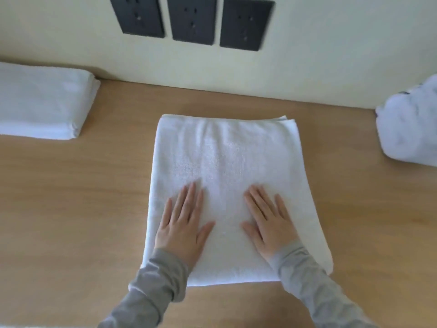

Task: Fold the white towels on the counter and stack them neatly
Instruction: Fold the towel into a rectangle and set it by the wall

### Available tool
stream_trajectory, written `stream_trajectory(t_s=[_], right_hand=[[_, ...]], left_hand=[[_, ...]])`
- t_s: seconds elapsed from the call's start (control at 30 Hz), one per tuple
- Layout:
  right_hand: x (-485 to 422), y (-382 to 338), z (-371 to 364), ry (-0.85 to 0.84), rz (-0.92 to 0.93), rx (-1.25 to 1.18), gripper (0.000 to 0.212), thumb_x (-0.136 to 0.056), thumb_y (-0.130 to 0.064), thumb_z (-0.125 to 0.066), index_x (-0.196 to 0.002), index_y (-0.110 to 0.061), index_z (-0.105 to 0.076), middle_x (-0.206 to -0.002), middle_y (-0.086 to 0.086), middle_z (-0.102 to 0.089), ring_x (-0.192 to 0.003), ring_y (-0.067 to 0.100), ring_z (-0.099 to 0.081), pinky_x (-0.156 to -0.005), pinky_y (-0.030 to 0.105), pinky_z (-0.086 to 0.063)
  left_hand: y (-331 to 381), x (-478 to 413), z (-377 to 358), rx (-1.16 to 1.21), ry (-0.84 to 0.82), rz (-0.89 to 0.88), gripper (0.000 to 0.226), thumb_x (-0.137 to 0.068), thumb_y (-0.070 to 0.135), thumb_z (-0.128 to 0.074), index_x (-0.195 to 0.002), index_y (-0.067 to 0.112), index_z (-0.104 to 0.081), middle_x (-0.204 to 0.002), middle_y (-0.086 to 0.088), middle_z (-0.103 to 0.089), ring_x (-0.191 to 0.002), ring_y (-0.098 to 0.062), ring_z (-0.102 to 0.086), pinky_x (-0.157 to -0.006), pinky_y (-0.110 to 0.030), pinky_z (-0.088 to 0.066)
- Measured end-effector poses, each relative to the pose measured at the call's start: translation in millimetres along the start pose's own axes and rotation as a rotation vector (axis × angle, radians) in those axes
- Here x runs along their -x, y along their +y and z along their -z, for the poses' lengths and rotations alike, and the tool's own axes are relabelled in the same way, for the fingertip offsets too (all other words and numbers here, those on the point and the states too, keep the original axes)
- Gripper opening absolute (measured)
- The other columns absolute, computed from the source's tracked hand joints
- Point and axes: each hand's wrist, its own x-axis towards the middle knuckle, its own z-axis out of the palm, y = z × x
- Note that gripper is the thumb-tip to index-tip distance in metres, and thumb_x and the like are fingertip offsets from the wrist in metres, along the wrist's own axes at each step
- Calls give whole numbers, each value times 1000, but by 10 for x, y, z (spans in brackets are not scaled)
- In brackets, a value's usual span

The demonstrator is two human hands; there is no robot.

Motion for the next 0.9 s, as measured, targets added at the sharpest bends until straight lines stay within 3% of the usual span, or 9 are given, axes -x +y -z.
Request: stream_trajectory(t_s=[0.13, 0.3, 0.43, 0.53, 0.63, 0.73, 0.8, 0.9], right_hand=[[61, 107, -25, -101, -52, 70, 60, -94, -48, -9, -147, -22, 3, -156, -9, 4, -143, 8, 9, -117, 40, 1], [70, 74, 72, -168, -43, 47, 62, -95, -48, -16, -146, -21, 7, -155, -9, 11, -142, 7, 16, -118, 38, 6], [387, 178, 172, -190, 72, 61, 72, -91, -57, -21, -148, -14, -8, -156, -1, -1, -145, 18, 2, -117, 39, 1], [746, 295, 225, -257, 167, 153, 84, -87, -66, -27, -148, -11, -15, -156, 5, -10, -144, 22, -5, -112, 46, -11], [862, 402, 288, -288, 207, 212, 95, -78, -71, -43, -147, -10, -19, -155, 7, -15, -143, 20, -9, -111, 45, -10], [802, 489, 340, -220, 245, 252, 94, -66, -54, -72, -139, -5, -39, -147, 10, -35, -138, 23, -31, -112, 40, -12], [780, 555, 321, -120, 293, 239, 87, -59, -41, -82, -130, -1, -51, -139, 14, -47, -127, 28, -46, -111, 42, -27], [785, 652, 363, -4, 306, 133, 70, -53, -24, -89, -113, 1, -64, -116, 19, -63, -104, 34, -63, -83, 41, -56]], left_hand=[[-79, 68, -69, -45, 14, -38, 67, -94, 54, -14, -151, 19, -10, -158, 1, -7, -145, -20, -7, -117, -37, -1], [-70, 86, 60, -27, -52, -77, 69, -93, 57, -7, -150, 18, -9, -157, 0, -2, -145, -21, -3, -118, -37, 2], [-240, 314, 172, -66, -106, -294, 76, -93, 61, -12, -145, 9, -29, -154, -8, -21, -142, -28, -21, -115, -42, -12], [-396, 544, 198, -185, -164, -394, 90, -85, 74, -23, -145, 7, -30, -154, -10, -25, -140, -28, -27, -112, -45, -19], [-449, 586, 243, -257, -231, -417, 114, -65, 84, -44, -145, 4, -28, -154, -11, -24, -140, -30, -25, -113, -49, -24], [-449, 553, 281, -244, -230, -434, 116, -59, 74, -63, -144, 4, -29, -153, -13, -26, -139, -31, -27, -110, -51, -32], [-462, 544, 300, -247, -189, -469, 111, -56, 63, -74, -141, 3, -36, -149, -14, -33, -136, -31, -34, -109, -46, -35], [-499, 541, 411, -210, -119, -502, 93, -44, 47, -88, -123, 7, -61, -127, -14, -60, -113, -30, -60, -84, -46, -55]])
